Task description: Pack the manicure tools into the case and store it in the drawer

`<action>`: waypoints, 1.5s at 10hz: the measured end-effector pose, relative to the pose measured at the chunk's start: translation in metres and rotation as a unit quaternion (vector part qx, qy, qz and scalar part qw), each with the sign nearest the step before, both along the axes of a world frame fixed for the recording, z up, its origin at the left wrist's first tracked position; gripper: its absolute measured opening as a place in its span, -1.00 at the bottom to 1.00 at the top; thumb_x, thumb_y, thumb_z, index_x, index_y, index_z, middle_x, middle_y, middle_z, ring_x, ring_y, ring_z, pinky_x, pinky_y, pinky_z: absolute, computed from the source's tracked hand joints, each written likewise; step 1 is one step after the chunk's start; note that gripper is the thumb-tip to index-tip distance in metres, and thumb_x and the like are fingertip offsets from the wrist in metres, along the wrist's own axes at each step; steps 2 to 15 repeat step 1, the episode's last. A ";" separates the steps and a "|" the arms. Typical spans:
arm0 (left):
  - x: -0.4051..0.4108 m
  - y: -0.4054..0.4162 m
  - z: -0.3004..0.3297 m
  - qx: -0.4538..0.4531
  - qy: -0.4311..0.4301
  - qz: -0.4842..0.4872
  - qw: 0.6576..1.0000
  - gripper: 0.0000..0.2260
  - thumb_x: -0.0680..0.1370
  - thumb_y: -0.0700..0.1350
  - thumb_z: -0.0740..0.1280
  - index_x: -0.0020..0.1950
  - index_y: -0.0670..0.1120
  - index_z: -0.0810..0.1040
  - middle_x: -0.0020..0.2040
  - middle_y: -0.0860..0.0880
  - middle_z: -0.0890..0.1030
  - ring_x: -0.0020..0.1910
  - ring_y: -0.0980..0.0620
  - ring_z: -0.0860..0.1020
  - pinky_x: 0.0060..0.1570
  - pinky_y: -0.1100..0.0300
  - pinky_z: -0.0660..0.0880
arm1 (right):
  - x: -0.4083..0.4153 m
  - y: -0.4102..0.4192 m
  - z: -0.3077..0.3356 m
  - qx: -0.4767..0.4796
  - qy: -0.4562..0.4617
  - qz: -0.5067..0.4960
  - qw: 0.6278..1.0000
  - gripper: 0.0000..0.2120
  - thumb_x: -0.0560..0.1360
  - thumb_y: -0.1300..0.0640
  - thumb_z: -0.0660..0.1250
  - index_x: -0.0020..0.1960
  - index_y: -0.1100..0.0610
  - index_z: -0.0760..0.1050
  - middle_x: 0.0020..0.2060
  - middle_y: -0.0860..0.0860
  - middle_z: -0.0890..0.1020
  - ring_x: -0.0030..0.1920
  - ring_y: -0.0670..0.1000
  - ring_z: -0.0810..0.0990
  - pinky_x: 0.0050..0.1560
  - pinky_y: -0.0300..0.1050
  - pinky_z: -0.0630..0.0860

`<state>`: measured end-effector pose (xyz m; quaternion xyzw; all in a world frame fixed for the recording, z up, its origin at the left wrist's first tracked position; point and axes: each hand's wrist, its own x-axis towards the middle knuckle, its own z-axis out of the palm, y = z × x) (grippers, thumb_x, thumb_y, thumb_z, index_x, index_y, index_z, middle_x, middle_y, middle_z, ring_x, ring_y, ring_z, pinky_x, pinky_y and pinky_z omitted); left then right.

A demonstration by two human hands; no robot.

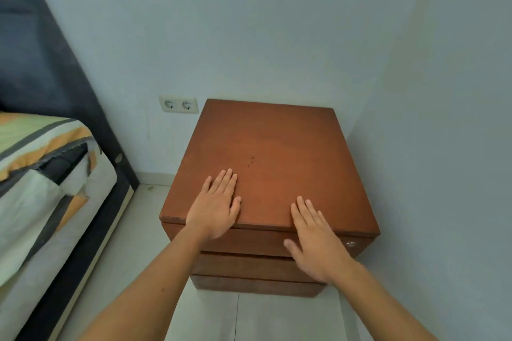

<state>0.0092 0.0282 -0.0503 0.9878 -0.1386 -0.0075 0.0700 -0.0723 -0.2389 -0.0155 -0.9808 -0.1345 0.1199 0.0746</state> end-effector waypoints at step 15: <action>-0.027 -0.006 -0.011 -0.007 0.010 -0.013 1.000 -0.31 0.63 0.25 -0.38 0.71 0.00 -0.13 0.68 0.09 -0.22 0.67 0.11 -0.24 0.62 0.09 -0.28 | -0.043 -0.006 -0.032 0.014 -0.129 0.044 0.991 -0.26 0.66 -0.17 0.06 0.70 0.17 -0.06 0.66 0.05 -0.33 0.69 0.15 -0.10 0.58 -0.07 0.25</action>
